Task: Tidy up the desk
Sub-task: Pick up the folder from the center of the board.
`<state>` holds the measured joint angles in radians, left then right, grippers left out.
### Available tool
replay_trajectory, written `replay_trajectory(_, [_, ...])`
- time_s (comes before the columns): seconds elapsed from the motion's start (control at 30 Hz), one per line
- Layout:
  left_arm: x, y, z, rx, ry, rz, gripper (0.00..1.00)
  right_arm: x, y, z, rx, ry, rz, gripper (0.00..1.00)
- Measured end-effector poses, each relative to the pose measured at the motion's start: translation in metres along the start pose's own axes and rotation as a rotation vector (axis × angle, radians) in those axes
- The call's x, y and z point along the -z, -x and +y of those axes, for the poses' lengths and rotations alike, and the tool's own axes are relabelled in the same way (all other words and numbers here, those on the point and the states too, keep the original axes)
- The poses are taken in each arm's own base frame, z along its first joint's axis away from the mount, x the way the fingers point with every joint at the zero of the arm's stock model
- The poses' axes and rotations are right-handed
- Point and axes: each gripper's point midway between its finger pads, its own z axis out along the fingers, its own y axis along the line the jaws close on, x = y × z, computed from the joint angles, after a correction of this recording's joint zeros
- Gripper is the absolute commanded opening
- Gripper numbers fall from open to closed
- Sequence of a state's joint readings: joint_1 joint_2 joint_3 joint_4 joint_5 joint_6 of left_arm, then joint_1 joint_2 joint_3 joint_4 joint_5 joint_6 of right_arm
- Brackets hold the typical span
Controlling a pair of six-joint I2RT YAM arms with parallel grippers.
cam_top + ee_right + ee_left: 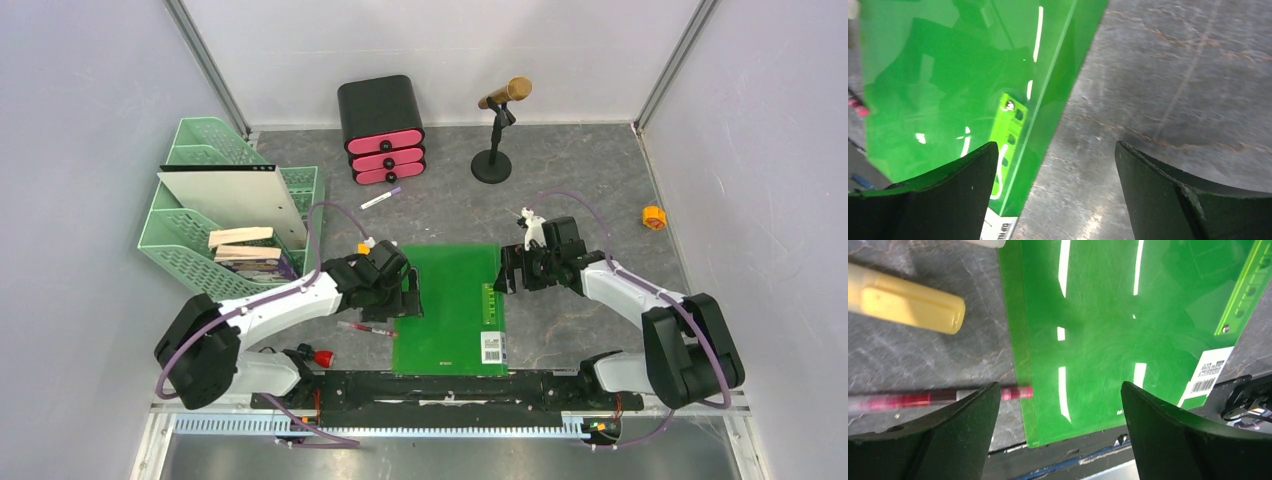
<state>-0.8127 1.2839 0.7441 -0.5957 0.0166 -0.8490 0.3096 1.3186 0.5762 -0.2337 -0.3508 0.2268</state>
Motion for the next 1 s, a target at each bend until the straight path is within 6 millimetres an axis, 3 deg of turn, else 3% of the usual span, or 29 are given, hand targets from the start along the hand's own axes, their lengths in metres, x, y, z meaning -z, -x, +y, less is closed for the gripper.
replay_trajectory(0.23, [-0.027, -0.006, 0.007, 0.053, 0.005, -0.013, 0.88, -0.007, 0.002, 0.019, -0.015, 0.129, -0.005, 0.89])
replay_trajectory(0.37, [-0.033, 0.003, -0.003, 0.068, -0.043, -0.048, 0.82, -0.008, 0.002, 0.018, -0.052, 0.145, -0.008, 0.89])
replay_trajectory(0.5, [-0.039, 0.009, -0.015, 0.075, -0.086, -0.063, 0.77, -0.010, 0.002, 0.031, -0.078, 0.226, -0.008, 0.87])
replay_trajectory(1.0, [-0.045, 0.010, -0.019, 0.078, -0.106, -0.060, 0.72, -0.006, 0.004, 0.027, -0.164, 0.323, -0.032, 0.82])
